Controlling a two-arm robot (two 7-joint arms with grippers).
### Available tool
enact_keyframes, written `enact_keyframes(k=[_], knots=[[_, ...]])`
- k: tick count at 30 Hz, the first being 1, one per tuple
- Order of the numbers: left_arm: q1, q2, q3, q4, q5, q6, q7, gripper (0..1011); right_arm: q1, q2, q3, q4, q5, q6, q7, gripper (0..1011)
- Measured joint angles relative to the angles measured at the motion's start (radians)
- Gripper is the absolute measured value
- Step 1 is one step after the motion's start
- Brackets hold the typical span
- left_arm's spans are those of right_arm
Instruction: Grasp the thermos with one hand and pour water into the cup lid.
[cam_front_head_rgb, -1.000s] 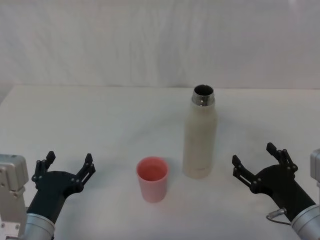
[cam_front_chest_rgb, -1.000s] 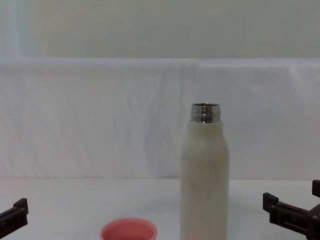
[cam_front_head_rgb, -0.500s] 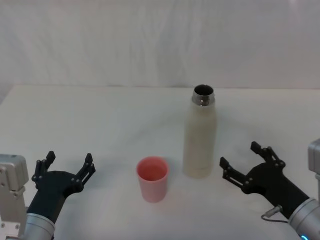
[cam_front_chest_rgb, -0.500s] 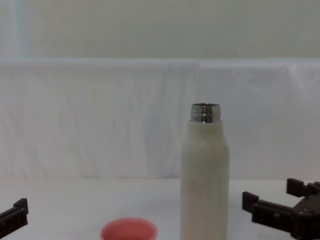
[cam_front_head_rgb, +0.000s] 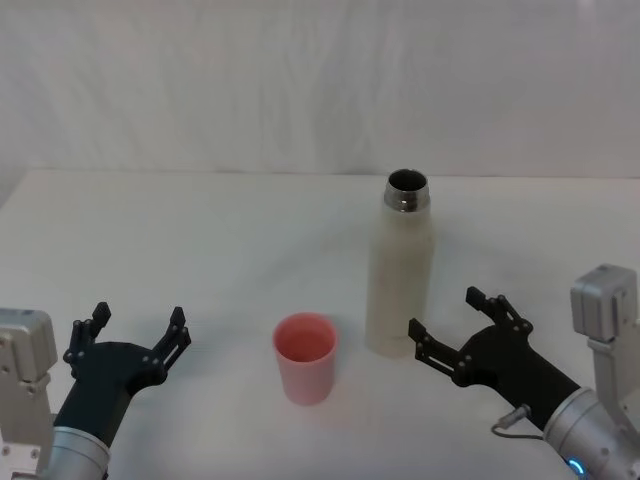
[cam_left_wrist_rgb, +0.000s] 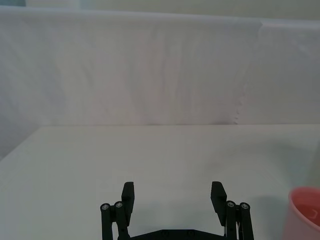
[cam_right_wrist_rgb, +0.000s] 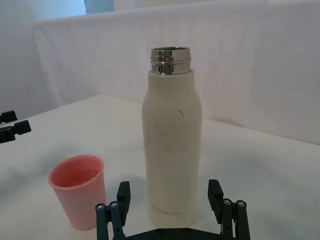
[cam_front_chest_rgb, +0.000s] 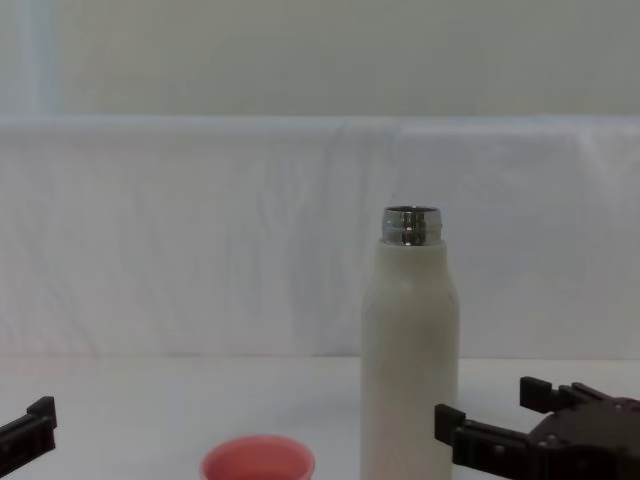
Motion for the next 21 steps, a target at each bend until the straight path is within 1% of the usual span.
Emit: enact_keyframes(k=[6, 21], knots=[[0.0, 0.0, 0.0, 0.0, 0.0, 0.0, 0.0, 1001, 0.026, -0.009, -0.016, 0.032, 0.006, -0.003, -0.006, 1000], [0.0, 0.0, 0.0, 0.0, 0.0, 0.0, 0.0, 1001, 0.086, -0.033, -0.038, 0.093, 0.012, -0.009, -0.019, 1000]])
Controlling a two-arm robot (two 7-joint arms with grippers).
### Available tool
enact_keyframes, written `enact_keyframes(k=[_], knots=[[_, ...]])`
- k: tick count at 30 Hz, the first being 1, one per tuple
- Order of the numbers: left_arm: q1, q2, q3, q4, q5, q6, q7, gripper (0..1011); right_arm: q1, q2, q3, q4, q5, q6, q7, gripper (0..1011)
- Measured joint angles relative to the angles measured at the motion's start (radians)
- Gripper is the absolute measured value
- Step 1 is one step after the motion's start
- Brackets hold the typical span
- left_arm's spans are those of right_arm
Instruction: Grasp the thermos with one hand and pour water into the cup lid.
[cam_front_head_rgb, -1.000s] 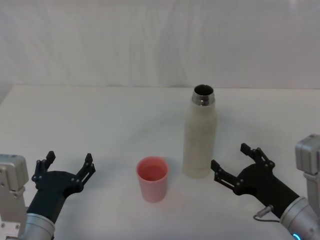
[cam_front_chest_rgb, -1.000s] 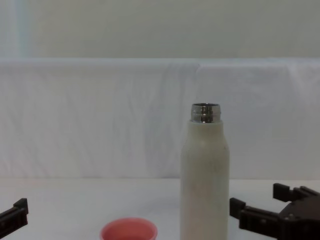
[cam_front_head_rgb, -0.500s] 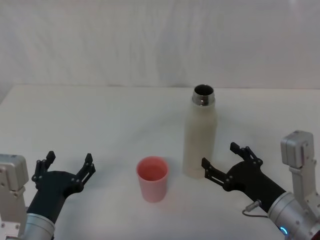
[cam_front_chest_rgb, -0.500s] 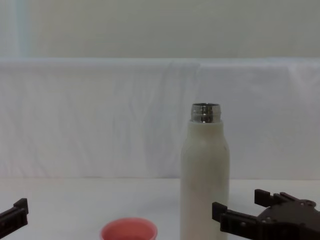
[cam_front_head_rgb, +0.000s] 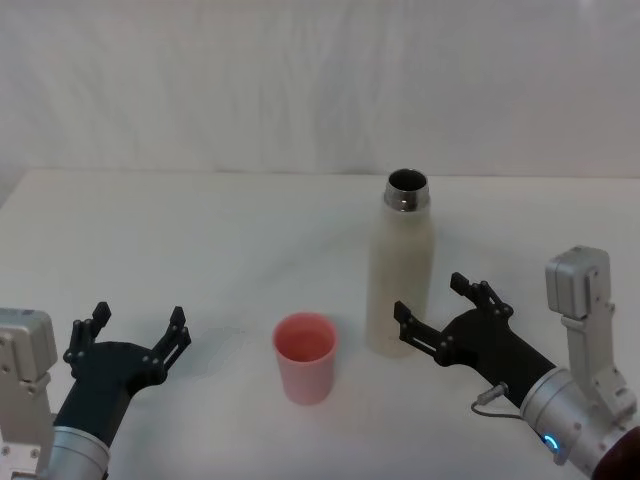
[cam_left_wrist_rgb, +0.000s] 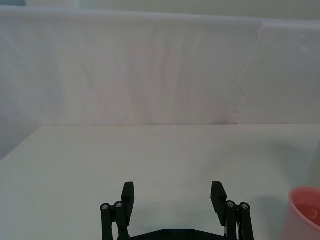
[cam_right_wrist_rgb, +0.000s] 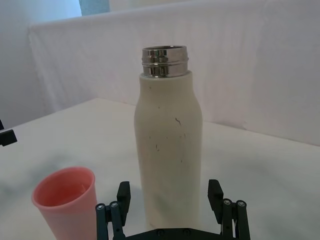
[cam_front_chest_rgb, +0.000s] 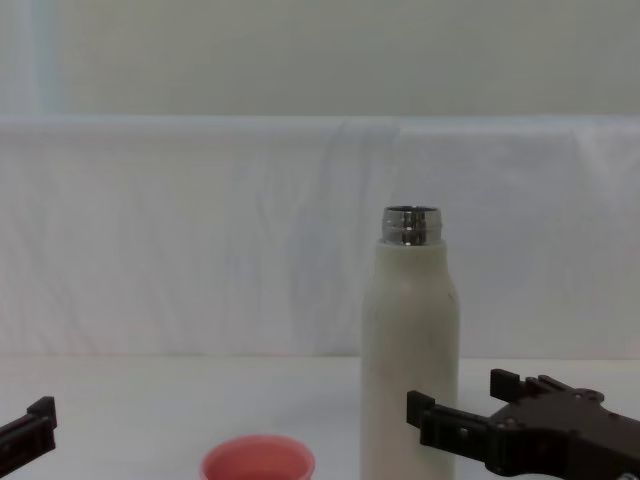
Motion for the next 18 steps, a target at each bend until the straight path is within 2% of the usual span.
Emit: enact_keyframes(k=[18], knots=[[0.0, 0.0, 0.0, 0.0, 0.0, 0.0, 0.0, 1001, 0.058, -0.027, -0.024, 0.056, -0.001, 0.007, -0.007, 1000]])
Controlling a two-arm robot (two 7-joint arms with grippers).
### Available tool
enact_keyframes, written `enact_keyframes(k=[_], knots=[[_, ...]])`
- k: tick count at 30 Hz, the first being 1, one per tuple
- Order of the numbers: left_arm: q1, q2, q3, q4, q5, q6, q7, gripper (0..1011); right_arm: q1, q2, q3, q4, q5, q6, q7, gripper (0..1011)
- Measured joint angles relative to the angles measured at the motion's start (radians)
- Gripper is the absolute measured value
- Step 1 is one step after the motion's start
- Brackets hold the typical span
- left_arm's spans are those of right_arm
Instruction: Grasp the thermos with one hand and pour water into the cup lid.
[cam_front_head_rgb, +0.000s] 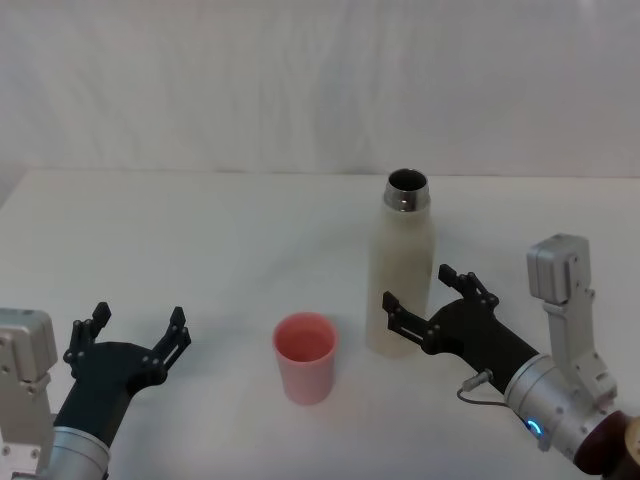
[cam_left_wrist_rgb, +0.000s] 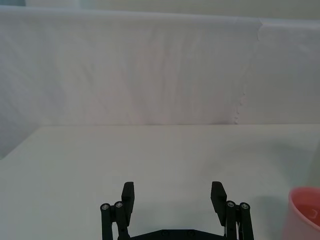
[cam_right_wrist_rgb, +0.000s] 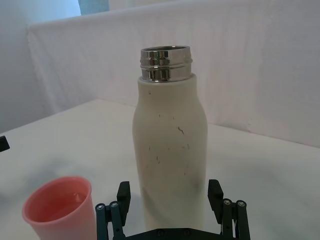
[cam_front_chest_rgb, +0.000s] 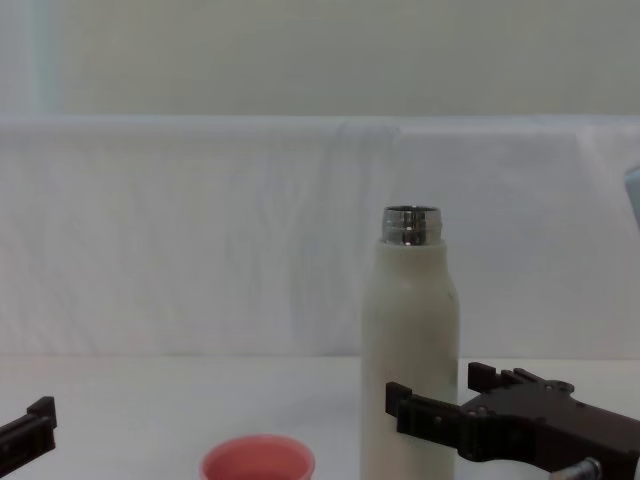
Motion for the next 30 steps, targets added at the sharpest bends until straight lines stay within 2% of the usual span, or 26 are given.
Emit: enact_keyframes(k=[30], knots=[[0.0, 0.0, 0.0, 0.0, 0.0, 0.0, 0.0, 1001, 0.073, -0.047, -0.017, 0.083, -0.02, -0.003, -0.017, 1000]])
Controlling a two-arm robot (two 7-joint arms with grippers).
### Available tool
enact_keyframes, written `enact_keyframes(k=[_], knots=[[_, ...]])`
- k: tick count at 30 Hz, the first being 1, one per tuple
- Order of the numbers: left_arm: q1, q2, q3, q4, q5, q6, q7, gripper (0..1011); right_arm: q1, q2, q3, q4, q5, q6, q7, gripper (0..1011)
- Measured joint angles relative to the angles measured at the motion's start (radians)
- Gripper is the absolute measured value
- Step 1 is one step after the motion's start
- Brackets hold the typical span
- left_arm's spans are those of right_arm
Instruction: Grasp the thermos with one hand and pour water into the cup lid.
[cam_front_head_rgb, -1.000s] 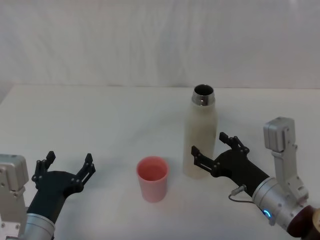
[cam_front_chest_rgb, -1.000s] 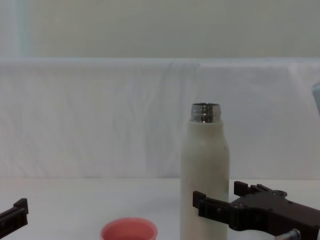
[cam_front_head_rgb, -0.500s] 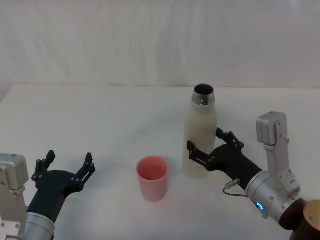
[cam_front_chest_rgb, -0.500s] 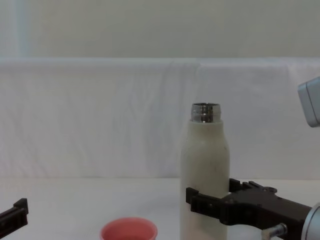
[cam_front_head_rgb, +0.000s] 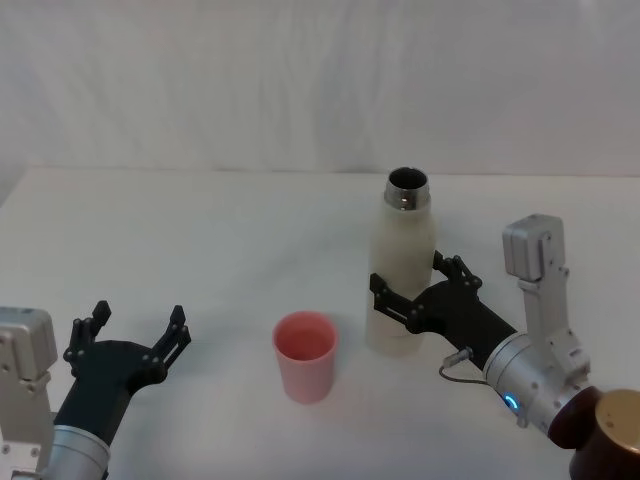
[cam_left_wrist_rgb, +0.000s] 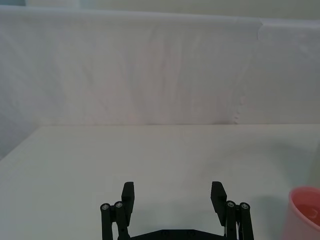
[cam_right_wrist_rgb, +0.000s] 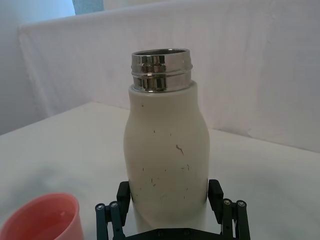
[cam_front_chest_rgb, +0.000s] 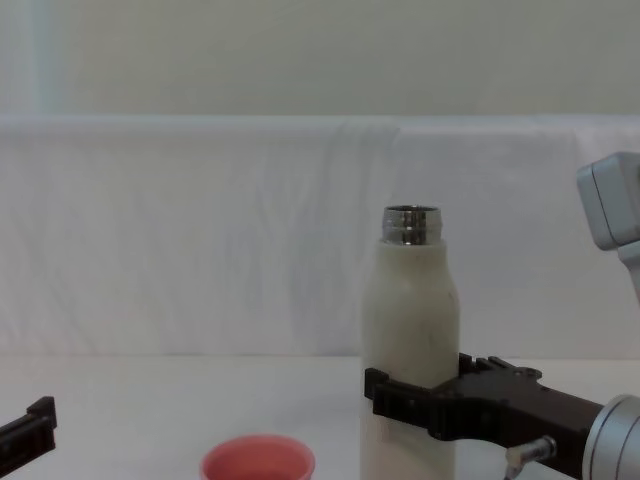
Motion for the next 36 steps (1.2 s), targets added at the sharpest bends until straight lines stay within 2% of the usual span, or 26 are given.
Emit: enact_keyframes(k=[36], knots=[[0.0, 0.0, 0.0, 0.0, 0.0, 0.0, 0.0, 1001, 0.041, -0.035, -0.009, 0.045, -0.024, 0.007, -0.008, 1000]])
